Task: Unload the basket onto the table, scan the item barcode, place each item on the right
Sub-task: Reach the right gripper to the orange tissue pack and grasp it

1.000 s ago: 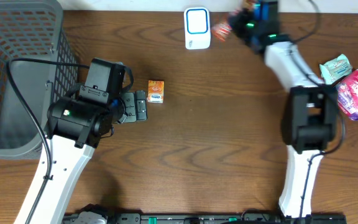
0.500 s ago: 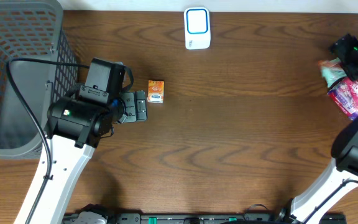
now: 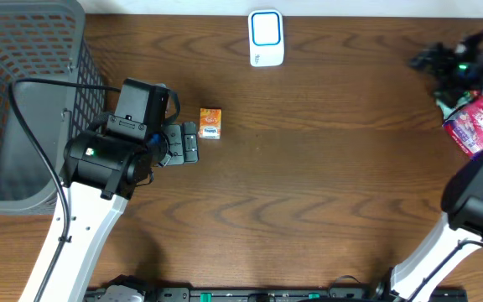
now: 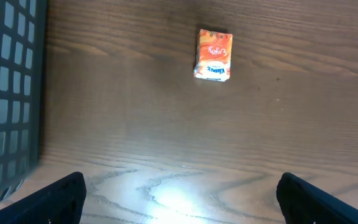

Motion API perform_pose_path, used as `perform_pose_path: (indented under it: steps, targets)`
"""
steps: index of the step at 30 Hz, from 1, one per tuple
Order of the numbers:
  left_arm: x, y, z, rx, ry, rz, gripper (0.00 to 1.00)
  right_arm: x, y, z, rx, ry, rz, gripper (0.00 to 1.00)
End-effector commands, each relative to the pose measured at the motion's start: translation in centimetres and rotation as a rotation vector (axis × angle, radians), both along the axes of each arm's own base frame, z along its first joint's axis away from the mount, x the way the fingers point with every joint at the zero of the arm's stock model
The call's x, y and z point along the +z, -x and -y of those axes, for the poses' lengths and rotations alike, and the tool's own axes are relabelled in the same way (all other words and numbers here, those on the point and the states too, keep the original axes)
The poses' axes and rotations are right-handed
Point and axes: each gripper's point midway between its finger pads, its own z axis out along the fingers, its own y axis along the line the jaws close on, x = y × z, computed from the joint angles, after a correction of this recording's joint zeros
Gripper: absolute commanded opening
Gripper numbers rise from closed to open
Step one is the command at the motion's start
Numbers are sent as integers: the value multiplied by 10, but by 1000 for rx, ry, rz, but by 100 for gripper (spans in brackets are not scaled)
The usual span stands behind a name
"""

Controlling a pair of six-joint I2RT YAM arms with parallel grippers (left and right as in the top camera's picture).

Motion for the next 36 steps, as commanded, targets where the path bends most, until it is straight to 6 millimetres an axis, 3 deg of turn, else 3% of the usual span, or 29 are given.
perform_pose_path:
  steps: [1, 13, 19, 24, 28, 36]
  targets:
    - [-1, -1, -3, 5, -11, -2, 98, 1, -2, -74, 188, -66, 15, 99]
    - [-1, -1, -3, 5, -11, -2, 98, -28, 10, -312, 578, -83, 52, 95]
    - [0, -1, -3, 5, -11, -1, 98, -63, 18, -390, 549, -101, 20, 86]
    - [0, -1, -3, 5, -11, -1, 98, -100, 35, -422, 542, -126, -66, 76]
    - [0, -1, -3, 5, -11, -1, 98, -122, 46, -427, 552, -125, -120, 65]
    - [0, -1, -3, 5, -11, -1, 98, -158, 67, -448, 600, -142, -180, 68]
